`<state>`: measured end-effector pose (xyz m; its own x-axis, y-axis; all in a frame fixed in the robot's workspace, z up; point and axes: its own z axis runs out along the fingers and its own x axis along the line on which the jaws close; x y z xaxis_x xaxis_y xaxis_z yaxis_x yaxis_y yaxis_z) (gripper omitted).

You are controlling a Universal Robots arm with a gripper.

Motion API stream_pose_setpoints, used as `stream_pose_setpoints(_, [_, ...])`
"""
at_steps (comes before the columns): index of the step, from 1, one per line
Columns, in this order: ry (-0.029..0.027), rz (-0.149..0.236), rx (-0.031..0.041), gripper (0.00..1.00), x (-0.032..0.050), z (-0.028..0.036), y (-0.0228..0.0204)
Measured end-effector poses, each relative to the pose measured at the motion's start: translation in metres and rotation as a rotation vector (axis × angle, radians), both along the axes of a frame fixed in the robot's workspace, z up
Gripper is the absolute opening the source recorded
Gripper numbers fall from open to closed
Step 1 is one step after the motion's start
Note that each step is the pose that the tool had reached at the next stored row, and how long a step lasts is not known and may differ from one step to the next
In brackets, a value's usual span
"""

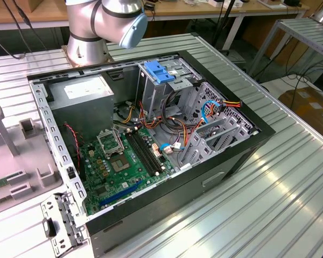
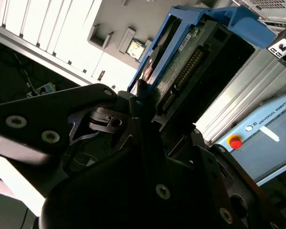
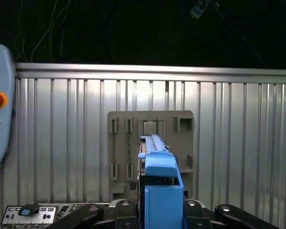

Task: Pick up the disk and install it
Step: 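Pick up the disk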

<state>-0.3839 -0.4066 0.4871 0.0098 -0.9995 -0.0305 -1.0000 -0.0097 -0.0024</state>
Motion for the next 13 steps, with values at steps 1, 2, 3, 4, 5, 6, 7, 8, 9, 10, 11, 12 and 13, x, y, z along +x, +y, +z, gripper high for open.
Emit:
stream_pose_setpoints(1, [-0.0001, 0.0, 0.0001, 0.36, 0.0013, -0.0001, -0.0016])
stream_pose_setpoints(2, [-0.0001, 0.0, 0.0, 0.36, 0.0019, 0.0, -0.0021])
stream_pose_setpoints(3, [-0.0001, 0.0, 0.0, 0.36, 0.0025, 0.0, -0.0028])
stream_pose_setpoints(4, [-0.0001, 0.0, 0.0001, 0.36, 0.0034, 0.0, -0.0036])
stream_pose_setpoints(5, [-0.0001, 0.0, 0.0001, 0.36, 0.0049, -0.0001, -0.0051])
stream_pose_setpoints(6, [-0.0001, 0.0, 0.0001, 0.36, 0.0063, -0.0001, -0.0062])
stream_pose_setpoints(7, [-0.0001, 0.0, 0.0001, 0.36, 0.0073, -0.0001, -0.0066])
stream_pose_setpoints(8, [0.0, 0.0, 0.0001, 0.36, 0.0086, -0.0001, -0.0073])
stream_pose_setpoints(9, [0.0002, 0.0, 0.0001, 0.36, 0.0099, -0.0001, -0.0078])
stream_pose_setpoints(10, [0.0002, 0.0, 0.0001, 0.36, 0.011, -0.0001, -0.0082])
stream_pose_setpoints(11, [0.0004, 0.0, 0.0, 0.36, 0.0121, -0.0001, -0.0087])
stream_pose_setpoints(12, [0.0005, 0.0, 0.0, 0.36, 0.0134, -0.0001, -0.0093])
stream_pose_setpoints(13, [0.0006, 0.0, 0.0001, 0.36, 0.0148, -0.0001, -0.01])
